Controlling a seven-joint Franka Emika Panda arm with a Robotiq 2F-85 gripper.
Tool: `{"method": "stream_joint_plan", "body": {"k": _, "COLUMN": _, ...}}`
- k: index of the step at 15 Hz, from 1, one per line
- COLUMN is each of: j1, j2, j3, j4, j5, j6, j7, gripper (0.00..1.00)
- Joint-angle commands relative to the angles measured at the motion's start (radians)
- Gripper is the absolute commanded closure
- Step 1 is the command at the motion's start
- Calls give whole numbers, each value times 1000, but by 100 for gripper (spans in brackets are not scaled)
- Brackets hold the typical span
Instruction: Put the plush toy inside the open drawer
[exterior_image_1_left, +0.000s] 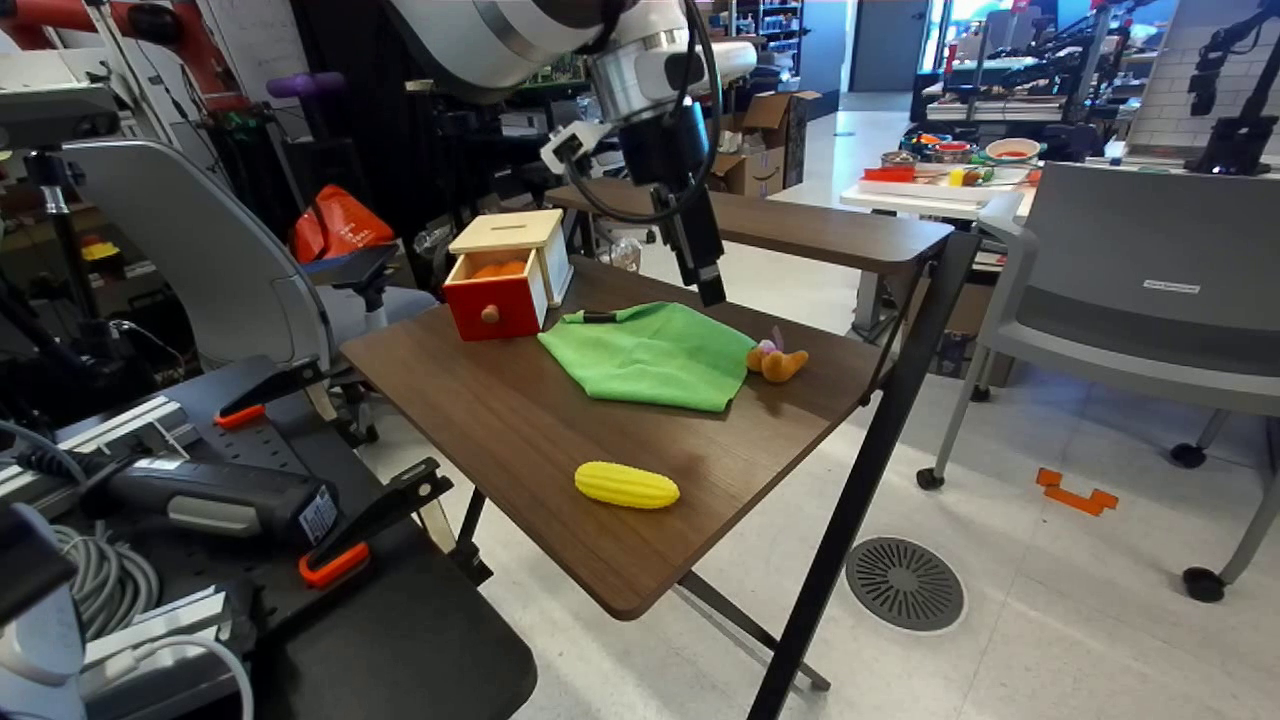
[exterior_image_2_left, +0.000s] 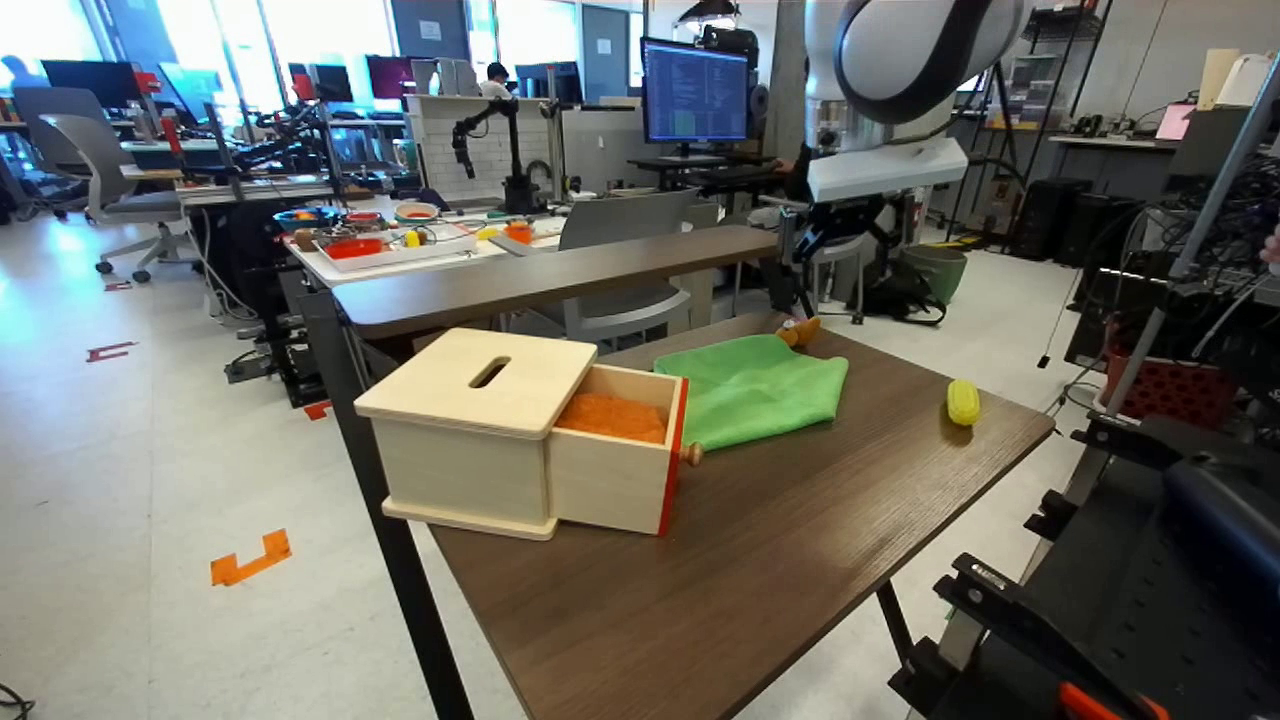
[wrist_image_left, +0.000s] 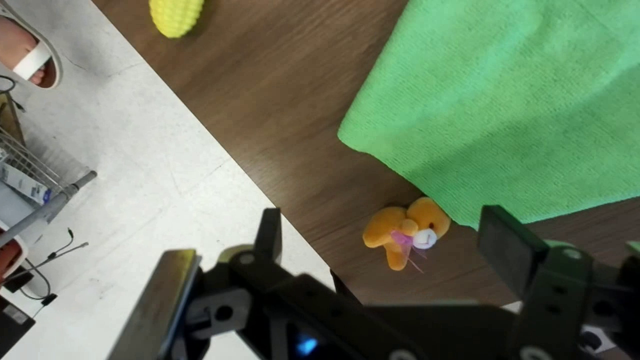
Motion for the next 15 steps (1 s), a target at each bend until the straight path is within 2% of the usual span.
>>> {"method": "stream_joint_plan", "body": {"k": 1, "j1": 29, "j2": 168, "j3": -43, "j4": 199, "j5": 60, "j6": 23, "j7": -46, "gripper": 0}}
{"method": "stream_joint_plan", "body": {"k": 7, "j1": 19, "j2": 372, "j3": -91, "j4": 435, "j5": 136, "j6": 2, "j7": -66, "gripper": 0}}
{"method": "stream_joint_plan", "body": {"k": 13, "j1": 1, "j2": 507, "j3": -99, "j4": 585, "j5": 203, "j6": -16, "j7": -81, "gripper": 0}}
{"method": "stream_joint_plan", "body": {"k": 14, "j1": -3, "j2": 519, "j3": -95, "j4": 600, "j5": 213, "j6": -20, "j7": -90, "gripper": 25}}
{"method": "stream_joint_plan", "body": {"k": 15, "j1": -5, "j2": 529, "j3": -95, "j4": 614, "j5": 219, "j6": -23, "j7": -95, "gripper": 26}}
